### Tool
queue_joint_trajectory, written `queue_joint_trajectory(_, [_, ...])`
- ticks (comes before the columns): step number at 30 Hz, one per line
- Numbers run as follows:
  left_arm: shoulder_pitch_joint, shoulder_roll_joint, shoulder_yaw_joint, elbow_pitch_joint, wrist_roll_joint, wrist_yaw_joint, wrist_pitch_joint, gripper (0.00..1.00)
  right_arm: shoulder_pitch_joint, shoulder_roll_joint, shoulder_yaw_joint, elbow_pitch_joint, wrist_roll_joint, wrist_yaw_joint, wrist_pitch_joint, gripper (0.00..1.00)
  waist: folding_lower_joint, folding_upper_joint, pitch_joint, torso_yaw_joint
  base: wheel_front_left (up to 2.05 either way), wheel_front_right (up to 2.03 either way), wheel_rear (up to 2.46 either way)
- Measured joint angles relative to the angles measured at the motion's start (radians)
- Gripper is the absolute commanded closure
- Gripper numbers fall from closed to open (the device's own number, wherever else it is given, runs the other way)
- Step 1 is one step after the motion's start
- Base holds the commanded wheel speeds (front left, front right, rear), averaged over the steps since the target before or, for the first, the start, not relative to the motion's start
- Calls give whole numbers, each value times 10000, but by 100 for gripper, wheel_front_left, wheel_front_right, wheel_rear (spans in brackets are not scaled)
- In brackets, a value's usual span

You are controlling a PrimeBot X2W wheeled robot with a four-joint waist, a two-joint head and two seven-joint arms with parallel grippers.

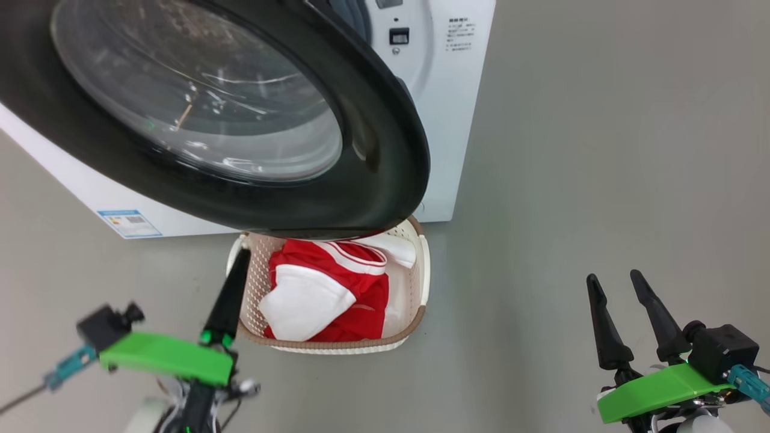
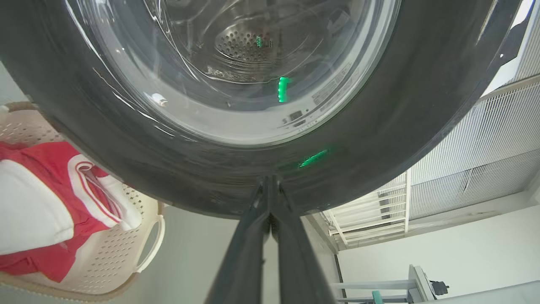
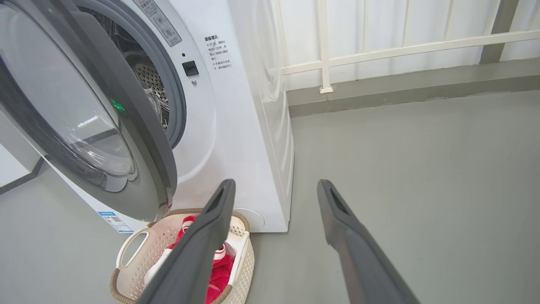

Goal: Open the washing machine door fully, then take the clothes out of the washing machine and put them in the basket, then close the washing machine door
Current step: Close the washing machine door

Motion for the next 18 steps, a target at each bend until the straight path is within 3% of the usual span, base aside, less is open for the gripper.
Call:
queue_joint_trajectory(3, [480,167,-203,6,142,0,-343,100,20,-4,17,6,0,0,0,0,0,0,-154,75,0,0,0])
queue_joint_trajectory(5, [745,280,-276,19,368,0,-527,89,112,-12,36,6,0,0,0,0,0,0,-248,103,0,0,0])
queue_joint_trajectory(12, [1581,481,-113,236,1281,0,-711,47,384,-25,8,23,2,0,0,0,0,0,-504,131,0,0,0])
queue_joint_trajectory(14, [1817,470,303,251,1774,0,-711,18,613,-23,-29,29,2,0,0,0,0,0,-571,130,0,0,0])
queue_joint_trajectory(16, [2042,416,644,247,2215,0,-711,0,790,-21,-67,27,2,0,0,0,1,0,-635,128,0,0,0])
queue_joint_trajectory(18, [2283,303,917,242,2721,0,-711,0,853,-21,-117,23,2,0,0,0,1,0,-692,125,0,0,0])
